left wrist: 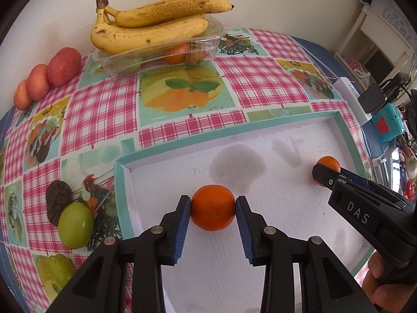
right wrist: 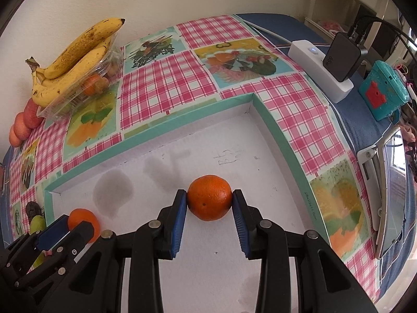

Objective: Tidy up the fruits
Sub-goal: 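Carry the held orange with the left tool over the white tray while the right tool carries its orange, then open the left tool to drop its orange in the tray while the right tool releases its orange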

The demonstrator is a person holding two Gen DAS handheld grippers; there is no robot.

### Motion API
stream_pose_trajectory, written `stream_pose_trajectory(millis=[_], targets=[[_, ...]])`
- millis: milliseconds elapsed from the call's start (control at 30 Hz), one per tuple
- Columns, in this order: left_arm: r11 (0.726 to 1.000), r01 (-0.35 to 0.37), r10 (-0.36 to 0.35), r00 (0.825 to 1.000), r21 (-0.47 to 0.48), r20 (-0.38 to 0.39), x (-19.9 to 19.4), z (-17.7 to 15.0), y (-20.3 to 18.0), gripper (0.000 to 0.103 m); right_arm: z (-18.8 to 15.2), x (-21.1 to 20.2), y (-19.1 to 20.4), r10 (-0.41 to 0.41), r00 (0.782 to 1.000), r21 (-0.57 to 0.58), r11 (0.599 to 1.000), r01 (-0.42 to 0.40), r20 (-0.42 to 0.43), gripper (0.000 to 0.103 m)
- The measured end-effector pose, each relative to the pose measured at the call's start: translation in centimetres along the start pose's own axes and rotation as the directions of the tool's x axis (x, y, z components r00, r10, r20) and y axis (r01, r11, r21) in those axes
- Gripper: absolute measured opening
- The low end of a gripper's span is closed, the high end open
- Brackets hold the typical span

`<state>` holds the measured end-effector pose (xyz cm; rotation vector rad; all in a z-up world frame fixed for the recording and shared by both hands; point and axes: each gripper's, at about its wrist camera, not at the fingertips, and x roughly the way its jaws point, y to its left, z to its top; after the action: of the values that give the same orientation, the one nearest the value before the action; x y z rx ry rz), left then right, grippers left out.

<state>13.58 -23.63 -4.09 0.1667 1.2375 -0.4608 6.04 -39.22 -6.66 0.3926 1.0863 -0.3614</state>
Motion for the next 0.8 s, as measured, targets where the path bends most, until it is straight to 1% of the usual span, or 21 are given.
stream_pose_trajectory(millis=[333,433,533,700,733,767,800], targets=[[1.000,-0.012,0.012,1.000,-0.009,-0.014,-0.4,-0.2,0.2,0.039,-0.2,-0.4,0.0,-0.003,1.000,0.003,1.000,0.003,0.009,0.038],[1.000,-0.015,0.015,1.000,-0.009,-0.012,-0.8,-0.3,0.3,0.039,-0.2,-0.9,0.0,-0.011,1.000,-0.005,1.000,0.011,0.021,0.047],[1.000,-0.015,0.014,1.000,-0.015,-0.008,-1.4,-0.4,0.5,0.039,-0.3,-1.3,-0.1,-0.021,0.999,-0.011,1.000,0.021,0.027,0.049],[0.999,-0.021,0.022,1.000,-0.032,0.011,-2.8,-0.8,1.2,0.041,-0.8,-1.8,-0.2,-0.021,0.999,-0.017,1.000,0.021,0.026,0.063],[0.999,-0.026,0.026,1.000,-0.038,0.016,-3.1,-0.9,1.4,0.043,-0.9,-1.9,-0.1,-0.022,0.999,-0.020,1.000,0.022,0.027,0.068],[0.998,-0.032,0.033,0.999,-0.046,0.020,-3.5,-1.0,1.8,0.046,-1.1,-2.1,-0.1,-0.019,0.999,-0.024,1.000,0.020,0.028,0.069],[0.998,-0.040,0.042,0.999,-0.057,0.025,-3.9,-1.1,2.2,0.055,-1.2,-2.2,0.0,-0.017,0.999,-0.028,0.999,0.018,0.031,0.070]])
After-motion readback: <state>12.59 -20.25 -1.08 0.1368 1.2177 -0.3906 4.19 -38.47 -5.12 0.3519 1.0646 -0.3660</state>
